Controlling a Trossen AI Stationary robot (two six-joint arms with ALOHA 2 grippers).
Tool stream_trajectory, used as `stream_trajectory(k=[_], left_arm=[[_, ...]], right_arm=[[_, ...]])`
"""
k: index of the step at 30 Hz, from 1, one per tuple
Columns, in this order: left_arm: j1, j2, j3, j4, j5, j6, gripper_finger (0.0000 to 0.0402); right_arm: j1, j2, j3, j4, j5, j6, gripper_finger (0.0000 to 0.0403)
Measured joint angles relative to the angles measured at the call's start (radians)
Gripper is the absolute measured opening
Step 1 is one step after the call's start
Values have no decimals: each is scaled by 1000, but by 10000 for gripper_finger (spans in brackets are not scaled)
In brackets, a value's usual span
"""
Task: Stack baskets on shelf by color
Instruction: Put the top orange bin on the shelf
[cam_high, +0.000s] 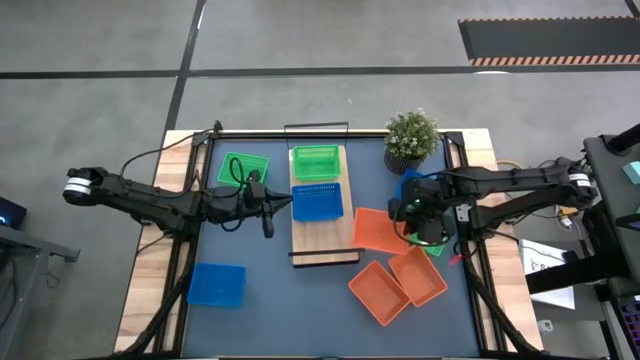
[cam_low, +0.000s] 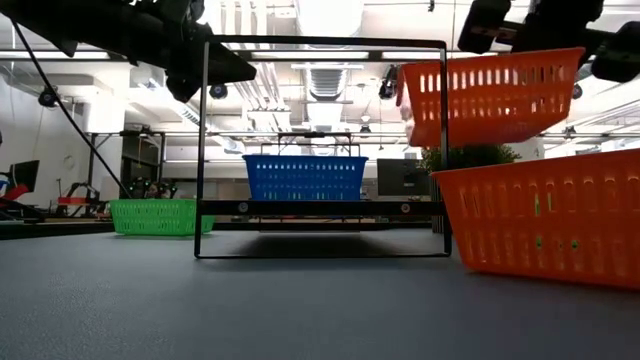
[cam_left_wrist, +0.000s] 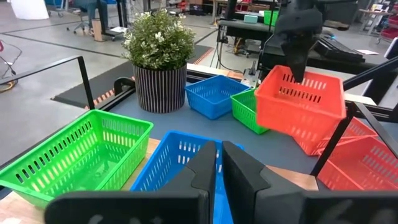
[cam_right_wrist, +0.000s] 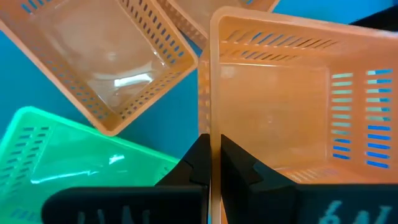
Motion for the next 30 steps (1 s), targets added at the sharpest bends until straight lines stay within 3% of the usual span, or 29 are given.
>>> stream_trajectory(k=[11,30], left_arm=[[0,0,0,0,0,-2,11],[0,0,0,0,5,2,11]], right_arm=[[-22,163,100,-13,-4,-163,9],[-33,425,251,-71,-25,-278,9]])
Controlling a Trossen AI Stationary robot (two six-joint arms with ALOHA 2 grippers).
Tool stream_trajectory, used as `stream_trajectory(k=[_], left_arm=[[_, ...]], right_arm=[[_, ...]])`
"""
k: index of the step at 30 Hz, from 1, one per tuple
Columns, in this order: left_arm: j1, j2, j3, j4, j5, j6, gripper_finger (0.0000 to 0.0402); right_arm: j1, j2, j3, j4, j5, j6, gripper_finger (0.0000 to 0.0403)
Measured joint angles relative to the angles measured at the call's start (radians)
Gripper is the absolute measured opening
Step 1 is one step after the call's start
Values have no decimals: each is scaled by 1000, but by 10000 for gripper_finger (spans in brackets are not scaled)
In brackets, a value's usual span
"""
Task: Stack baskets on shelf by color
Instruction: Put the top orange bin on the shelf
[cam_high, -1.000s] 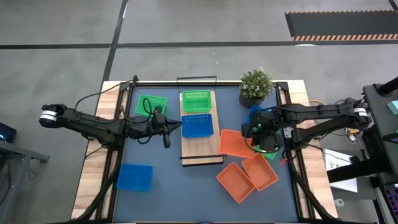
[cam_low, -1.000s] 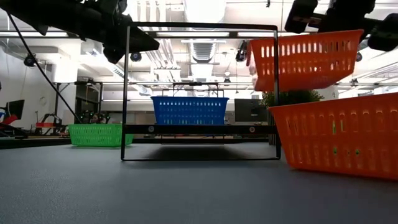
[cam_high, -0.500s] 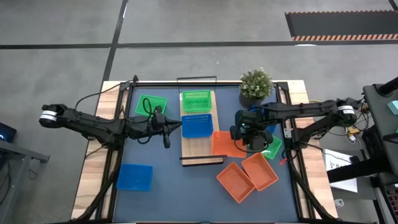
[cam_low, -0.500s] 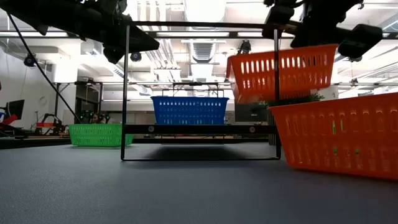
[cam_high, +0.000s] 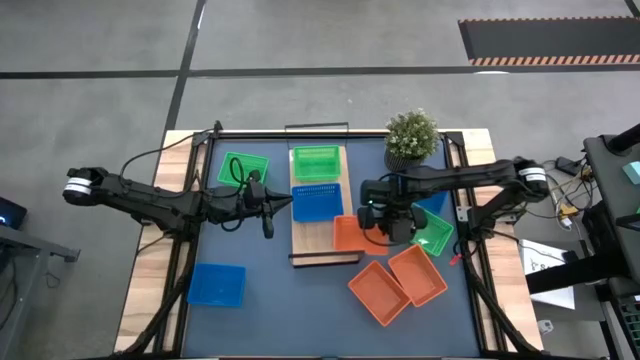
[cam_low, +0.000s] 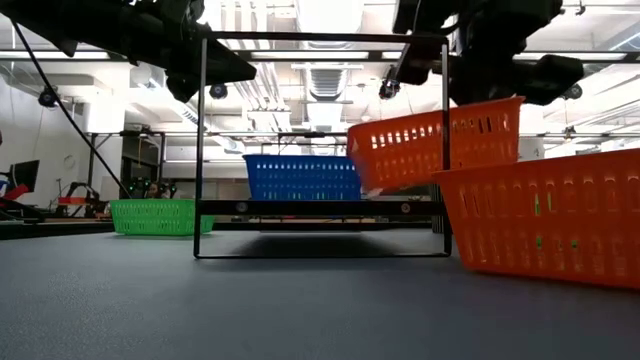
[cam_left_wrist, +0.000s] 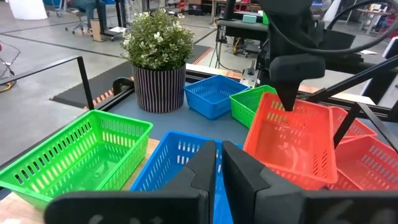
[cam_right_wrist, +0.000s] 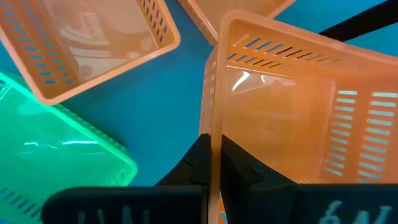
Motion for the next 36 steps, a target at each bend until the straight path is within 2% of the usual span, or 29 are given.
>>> stream_trajectory(k=[31,36], left_arm=[[0,4,1,2,1,18,11],[0,4,1,2,1,18,11]], right_arm=[[2,37,37,14,4,4,9],[2,37,37,90,3,209,9]])
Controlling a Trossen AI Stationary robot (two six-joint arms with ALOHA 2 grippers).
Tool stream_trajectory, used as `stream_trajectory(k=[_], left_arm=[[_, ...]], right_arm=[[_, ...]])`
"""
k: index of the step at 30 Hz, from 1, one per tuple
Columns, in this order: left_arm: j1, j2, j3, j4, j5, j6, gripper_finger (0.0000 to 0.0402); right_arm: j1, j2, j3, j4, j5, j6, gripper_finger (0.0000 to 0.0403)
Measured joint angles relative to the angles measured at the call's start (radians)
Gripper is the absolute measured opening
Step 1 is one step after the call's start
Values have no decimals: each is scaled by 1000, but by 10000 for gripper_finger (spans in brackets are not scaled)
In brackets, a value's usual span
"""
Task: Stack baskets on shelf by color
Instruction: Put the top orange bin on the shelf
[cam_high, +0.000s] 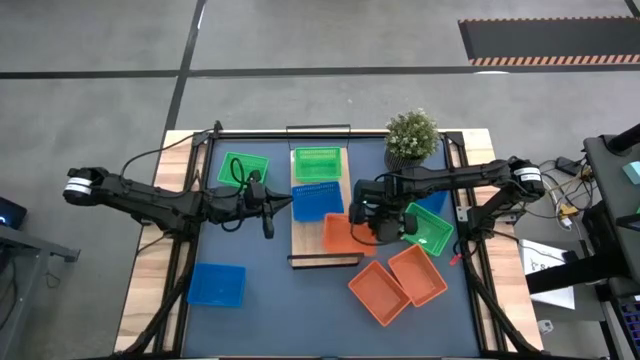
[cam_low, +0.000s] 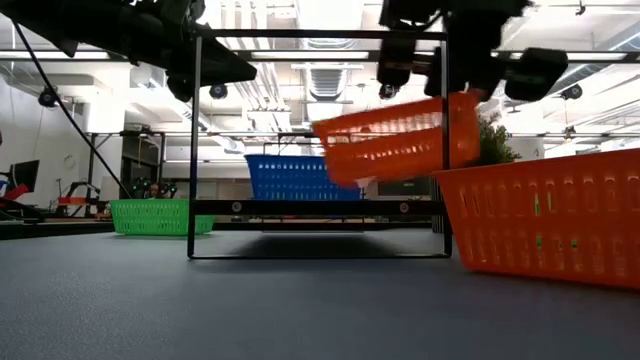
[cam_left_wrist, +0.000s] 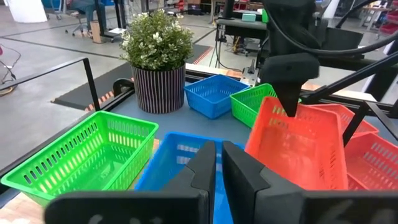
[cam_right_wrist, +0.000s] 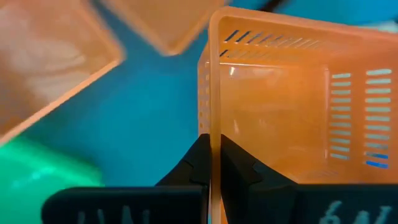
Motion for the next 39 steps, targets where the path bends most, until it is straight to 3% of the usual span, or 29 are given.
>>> stream_trajectory(k=[3,25,39], left_arm=[[0,0,0,0,0,3,11],[0,0,0,30,0,58,11],[1,0,1,26,0,62,11]], right_arm=[[0,0,0,39,0,98,9],[1,0,18,46,1,130,12],[2,-23,32,35,15,173,127]])
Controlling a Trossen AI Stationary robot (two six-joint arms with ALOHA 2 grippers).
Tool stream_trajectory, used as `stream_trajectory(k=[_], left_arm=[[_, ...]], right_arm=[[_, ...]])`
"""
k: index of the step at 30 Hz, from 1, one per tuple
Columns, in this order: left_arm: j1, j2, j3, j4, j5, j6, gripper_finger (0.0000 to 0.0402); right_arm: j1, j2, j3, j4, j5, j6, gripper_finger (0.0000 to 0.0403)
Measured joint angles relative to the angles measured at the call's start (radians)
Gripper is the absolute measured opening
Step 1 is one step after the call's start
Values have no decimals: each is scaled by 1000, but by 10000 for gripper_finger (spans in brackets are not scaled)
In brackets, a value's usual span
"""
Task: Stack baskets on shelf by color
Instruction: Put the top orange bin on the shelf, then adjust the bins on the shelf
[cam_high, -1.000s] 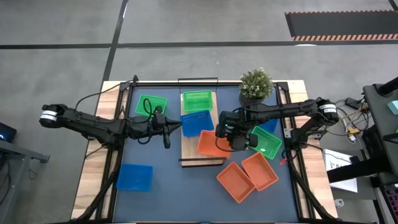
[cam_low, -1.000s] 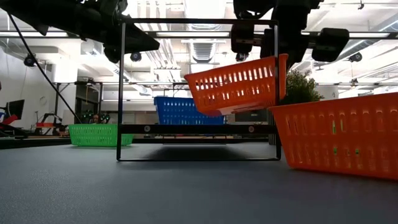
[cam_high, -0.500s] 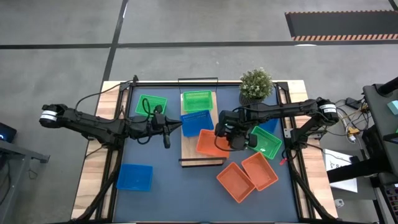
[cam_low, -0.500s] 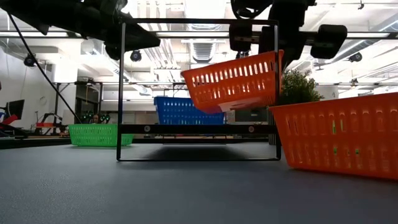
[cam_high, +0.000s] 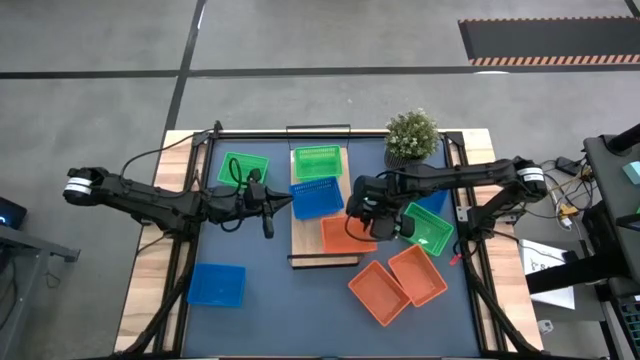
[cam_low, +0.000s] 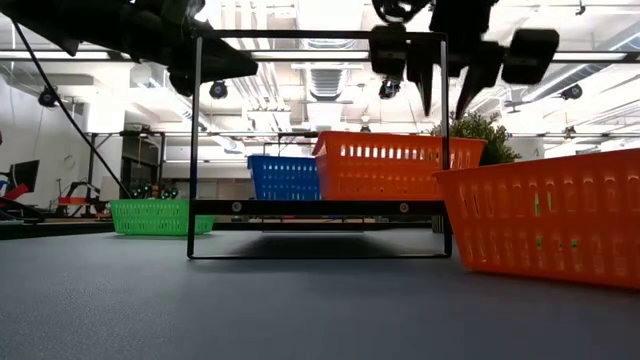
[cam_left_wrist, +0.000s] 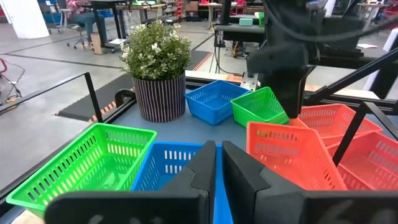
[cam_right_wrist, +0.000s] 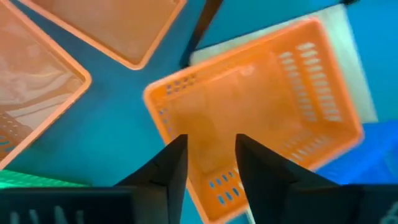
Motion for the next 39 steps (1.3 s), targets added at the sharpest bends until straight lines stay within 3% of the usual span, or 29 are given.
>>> stream_trajectory(k=[6,9,14,17,20,28,34,39], left_arm=[[-1,0,0,-12,4,-9,11],[-1,0,0,-37,5,-9,11],[-1,0,0,-55,5,-9,11],[-1,0,0,-83,5,-9,11],[-1,0,0,-94,5,-9,11],[-1,-7,3,-79,5,46,11],[-1,-7,4,-80,5,53,11],[-1,-7,3,-89,5,53,11]], right_arm=[[14,-56,72,-45,68,190,143],[22,-89,103,-46,71,451,135],[21,-121,85,-126,162,931,79],[39,-129,32,-173,232,1085,29],[65,-125,-41,-169,280,1187,14],[83,-92,-205,72,300,1282,9],[87,-51,-181,290,221,1243,9],[87,-36,-116,211,222,1218,9]])
